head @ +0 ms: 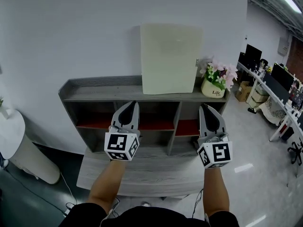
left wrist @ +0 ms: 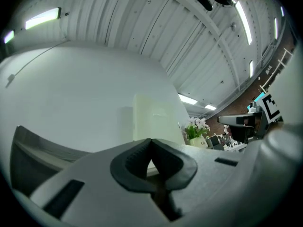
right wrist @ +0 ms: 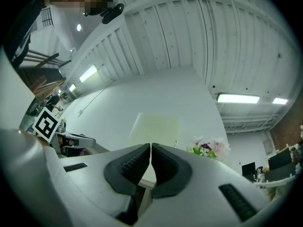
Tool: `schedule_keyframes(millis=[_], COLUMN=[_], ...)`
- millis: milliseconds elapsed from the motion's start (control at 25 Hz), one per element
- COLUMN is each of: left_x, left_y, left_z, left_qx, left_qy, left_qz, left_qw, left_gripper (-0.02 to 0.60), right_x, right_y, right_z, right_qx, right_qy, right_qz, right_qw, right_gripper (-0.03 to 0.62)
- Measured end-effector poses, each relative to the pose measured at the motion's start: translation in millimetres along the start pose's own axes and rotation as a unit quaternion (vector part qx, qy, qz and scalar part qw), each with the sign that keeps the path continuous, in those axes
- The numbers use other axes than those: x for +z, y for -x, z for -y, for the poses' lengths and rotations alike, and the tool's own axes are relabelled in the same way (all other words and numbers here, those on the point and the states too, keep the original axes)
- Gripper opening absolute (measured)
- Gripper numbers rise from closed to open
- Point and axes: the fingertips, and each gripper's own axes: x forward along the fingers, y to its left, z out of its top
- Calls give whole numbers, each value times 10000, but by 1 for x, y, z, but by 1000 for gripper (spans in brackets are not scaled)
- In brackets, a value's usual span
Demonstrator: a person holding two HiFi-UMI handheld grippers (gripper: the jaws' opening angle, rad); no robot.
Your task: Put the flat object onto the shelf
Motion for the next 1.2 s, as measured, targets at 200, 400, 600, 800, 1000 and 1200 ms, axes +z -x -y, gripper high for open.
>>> schedule_keyframes(millis=[200, 400, 600, 800, 1000, 1200], left_x=[-34, -66, -102, -120, -130, -133], left_y=[21, 39, 57, 69, 75, 77], left_z=[12, 39, 57, 60, 57, 58], left_qx=[63, -36, -137, -148, -88, -101], left_qy=[210, -197, -41, 133, 243, 270], left_qz=[-242, -538, -826, -970, -1069, -1099], left_qw=[9995, 9984, 9965, 9951, 9939, 9935], left_gripper=[8, 8, 7, 6, 6, 6], right_x=[-48, -84, -99, -107, -117, -124], right_y=[18, 38, 51, 61, 65, 67], right_z=[-17, -37, -62, -69, -75, -75], right_qx=[26, -30, 98, 119, 151, 79], right_qy=[-297, -375, -241, -370, -343, -372], right_qz=[-442, -708, -813, -919, -1043, -1138], right_qw=[9986, 9968, 9963, 9950, 9938, 9928], right_gripper=[31, 31, 31, 28, 25, 23])
